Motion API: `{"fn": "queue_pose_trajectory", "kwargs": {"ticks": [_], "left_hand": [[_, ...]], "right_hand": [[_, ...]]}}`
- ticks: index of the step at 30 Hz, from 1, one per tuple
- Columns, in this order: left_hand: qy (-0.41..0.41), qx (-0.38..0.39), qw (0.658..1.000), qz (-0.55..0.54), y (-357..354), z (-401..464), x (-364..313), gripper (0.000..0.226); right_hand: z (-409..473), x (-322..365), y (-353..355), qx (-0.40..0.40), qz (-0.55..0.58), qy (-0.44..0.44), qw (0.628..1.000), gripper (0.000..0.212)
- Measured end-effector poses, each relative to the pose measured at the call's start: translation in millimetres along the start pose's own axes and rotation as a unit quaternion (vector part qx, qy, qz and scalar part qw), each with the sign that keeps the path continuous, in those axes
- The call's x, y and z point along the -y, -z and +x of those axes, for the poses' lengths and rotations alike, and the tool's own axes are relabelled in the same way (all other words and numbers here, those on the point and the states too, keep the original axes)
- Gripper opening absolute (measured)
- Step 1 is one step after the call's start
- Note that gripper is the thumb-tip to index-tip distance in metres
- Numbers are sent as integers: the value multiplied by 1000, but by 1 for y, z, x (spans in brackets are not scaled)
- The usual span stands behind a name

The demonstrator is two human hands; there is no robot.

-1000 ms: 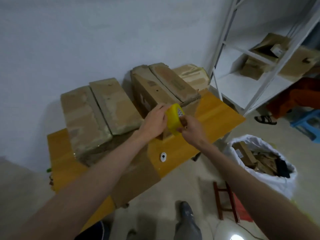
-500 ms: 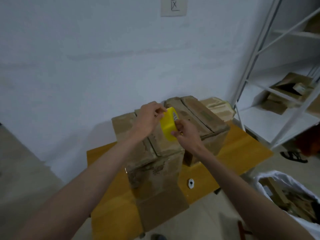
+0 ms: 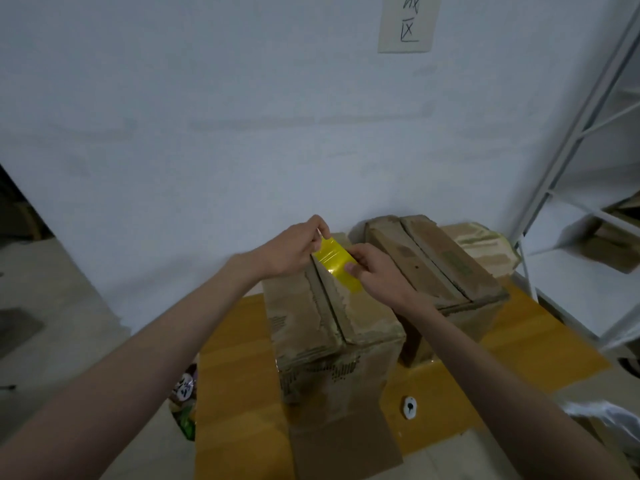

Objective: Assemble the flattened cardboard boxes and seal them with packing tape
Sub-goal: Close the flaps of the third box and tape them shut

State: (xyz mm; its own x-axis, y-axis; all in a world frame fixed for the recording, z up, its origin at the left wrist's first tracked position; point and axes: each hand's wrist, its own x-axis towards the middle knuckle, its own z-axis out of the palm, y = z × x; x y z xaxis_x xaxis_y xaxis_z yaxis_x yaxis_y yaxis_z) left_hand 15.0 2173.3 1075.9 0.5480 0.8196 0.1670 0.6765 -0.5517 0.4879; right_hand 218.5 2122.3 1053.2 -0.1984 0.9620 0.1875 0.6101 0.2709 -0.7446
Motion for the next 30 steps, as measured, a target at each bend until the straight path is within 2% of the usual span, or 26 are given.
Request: {"fn": "queue_pose_trajectory", "kwargs": {"ticks": [4,10,13,17,21,25,30], "left_hand": [[45,2,999,-20,11,1,8,19],[151,-12,988,-34,24,20,24,16],[160,-27,986,-33,31,37,24,6],[182,4,982,-39,45,65,19,8],[203,0,979,6,64,93,38,15],[220,13,975,29,48,117,61,18],[239,6,970,36,24,147,94,16]], "right_hand": [[16,10,-8,32,-11,15,999,20],[33,12,-18,16,-19,36,999,20],[34,15,-11,28,36,17,999,29],[36,5,-6,49,171,-42,983,52],[30,-14,5,68,247,-95,962,47],[33,-27,13,93,251,-105,958,34],[61,-24,-6,75,203,-116,969,43]]}}
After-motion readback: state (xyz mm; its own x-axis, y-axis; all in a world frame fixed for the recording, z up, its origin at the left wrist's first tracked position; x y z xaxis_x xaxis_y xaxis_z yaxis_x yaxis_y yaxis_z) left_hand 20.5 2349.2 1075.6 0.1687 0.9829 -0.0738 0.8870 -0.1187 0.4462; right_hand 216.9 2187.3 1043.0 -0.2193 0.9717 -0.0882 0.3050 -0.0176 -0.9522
